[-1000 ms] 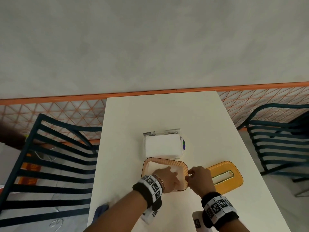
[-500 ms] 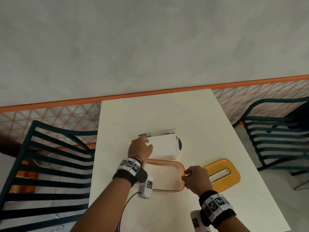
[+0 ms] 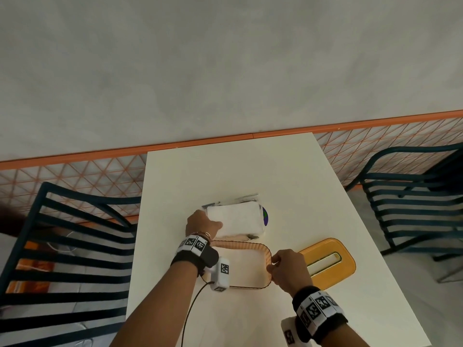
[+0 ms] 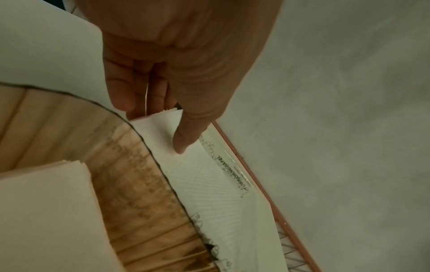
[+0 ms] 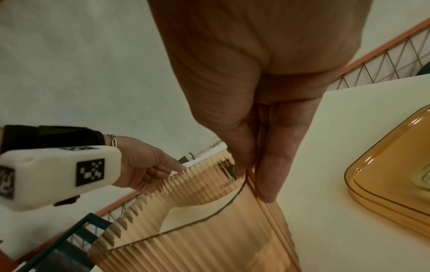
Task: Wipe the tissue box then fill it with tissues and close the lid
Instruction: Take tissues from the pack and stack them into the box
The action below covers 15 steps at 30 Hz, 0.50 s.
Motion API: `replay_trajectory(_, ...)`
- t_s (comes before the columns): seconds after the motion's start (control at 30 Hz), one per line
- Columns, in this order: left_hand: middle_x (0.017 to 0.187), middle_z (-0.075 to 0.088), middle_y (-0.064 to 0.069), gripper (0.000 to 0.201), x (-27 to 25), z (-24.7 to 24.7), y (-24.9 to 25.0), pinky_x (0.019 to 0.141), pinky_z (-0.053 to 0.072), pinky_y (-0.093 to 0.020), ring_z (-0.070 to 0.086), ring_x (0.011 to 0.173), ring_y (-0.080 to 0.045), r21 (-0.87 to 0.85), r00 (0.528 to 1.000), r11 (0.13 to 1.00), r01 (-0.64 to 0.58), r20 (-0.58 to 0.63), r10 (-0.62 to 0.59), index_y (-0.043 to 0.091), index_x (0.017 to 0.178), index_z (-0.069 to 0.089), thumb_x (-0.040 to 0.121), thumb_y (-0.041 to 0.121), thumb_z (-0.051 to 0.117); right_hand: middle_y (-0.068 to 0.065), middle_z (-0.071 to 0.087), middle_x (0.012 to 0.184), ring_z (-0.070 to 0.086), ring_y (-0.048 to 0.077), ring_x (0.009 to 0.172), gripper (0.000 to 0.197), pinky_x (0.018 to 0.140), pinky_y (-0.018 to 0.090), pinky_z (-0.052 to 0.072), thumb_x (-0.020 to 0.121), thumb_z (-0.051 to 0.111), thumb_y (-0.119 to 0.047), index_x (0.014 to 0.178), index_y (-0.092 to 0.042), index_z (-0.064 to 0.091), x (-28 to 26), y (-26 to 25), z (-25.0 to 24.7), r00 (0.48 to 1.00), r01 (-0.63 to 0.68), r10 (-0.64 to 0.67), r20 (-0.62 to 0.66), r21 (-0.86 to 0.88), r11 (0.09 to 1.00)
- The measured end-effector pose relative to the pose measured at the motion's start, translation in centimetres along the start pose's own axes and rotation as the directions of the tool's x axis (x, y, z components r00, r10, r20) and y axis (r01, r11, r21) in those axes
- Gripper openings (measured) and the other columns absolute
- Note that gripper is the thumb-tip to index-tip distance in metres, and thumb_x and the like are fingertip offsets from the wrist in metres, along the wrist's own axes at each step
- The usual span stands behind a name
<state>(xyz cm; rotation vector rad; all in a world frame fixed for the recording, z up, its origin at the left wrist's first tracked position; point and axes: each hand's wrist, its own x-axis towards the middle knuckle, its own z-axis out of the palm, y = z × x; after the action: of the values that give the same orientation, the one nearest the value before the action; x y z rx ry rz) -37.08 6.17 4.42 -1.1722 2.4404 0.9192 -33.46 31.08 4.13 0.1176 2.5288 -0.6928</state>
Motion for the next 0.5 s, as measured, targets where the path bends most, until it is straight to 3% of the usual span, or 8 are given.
replay_trajectory(0.13, 0.102, 0.076, -0.006, 0.034, 0.3, 0.1, -0.1, 0.067, 0.052, -0.028, 0.068, 0.087, -0.024, -0.135, 0.997, 0.991, 0.007, 0.071, 0.003, 0.011, 0.096, 0.074, 0.076, 0.036, 0.084, 0.002, 0.074, 0.094, 0.073, 0.016, 0.077, 0.015, 0.078, 0.03, 0.063, 0.086, 0.073, -0.02, 0.101, -0.016, 0.073, -0.1, -0.2, -0.2, 1.0, 0.013, -0.013, 0.003, -0.022, 1.0)
replay_trajectory(0.2, 0.098, 0.076, -0.004, 0.035, 0.3, 0.2, -0.2, 0.064, 0.048, -0.026, 0.066, 0.083, -0.021, -0.178, 0.993, 0.984, -0.012, 0.117, 0.033, 0.012, 0.096, 0.075, 0.076, 0.04, 0.084, 0.002, 0.075, 0.094, 0.073, 0.016, 0.079, 0.017, 0.079, 0.03, 0.062, 0.086, 0.073, -0.02, 0.103, -0.015, 0.073, -0.1, -0.2, -0.3, 1.0, 0.013, -0.013, 0.016, -0.022, 1.0)
replay_trajectory(0.3, 0.102, 0.075, -0.001, 0.036, 0.3, 0.2, -0.2, 0.074, 0.053, -0.029, 0.068, 0.092, -0.021, -0.247, 0.986, 0.967, -0.06, 0.138, 0.097, 0.015, 0.106, 0.075, 0.081, 0.04, 0.08, 0.002, 0.075, 0.096, 0.073, 0.016, 0.082, 0.026, 0.079, 0.028, 0.061, 0.084, 0.076, -0.025, 0.108, -0.015, 0.072, -0.1, -0.1, -0.7, 0.999, 0.003, -0.003, 0.045, -0.014, 1.0)
replay_trajectory(0.4, 0.11, 0.075, 0.001, 0.033, -0.7, -0.5, -0.1, 0.093, 0.057, -0.038, 0.069, 0.102, -0.021, -0.342, 0.967, 0.93, -0.137, 0.16, 0.201, 0.02, 0.113, 0.073, 0.084, 0.034, 0.076, 0.001, 0.072, 0.107, 0.068, 0.015, 0.091, 0.054, 0.077, 0.026, 0.054, 0.076, 0.084, -0.038, 0.12, -0.016, 0.063, -0.1, -0.4, -2.0, 0.999, 0.003, -0.004, 0.038, 0.044, 0.999)
replay_trajectory(0.5, 0.107, 0.076, 0.007, 0.028, -3.0, -2.3, 0.0, 0.095, 0.057, -0.04, 0.07, 0.101, -0.016, -0.488, 0.933, 0.856, -0.17, 0.199, 0.299, 0.026, 0.112, 0.072, 0.084, 0.025, 0.074, -0.001, 0.067, 0.121, 0.066, 0.016, 0.101, 0.089, 0.083, 0.028, 0.053, 0.062, 0.091, -0.049, 0.135, -0.019, 0.05, 0.0, -1.2, -3.9, 0.997, 0.077, -0.079, 0.001, 0.182, 0.98)
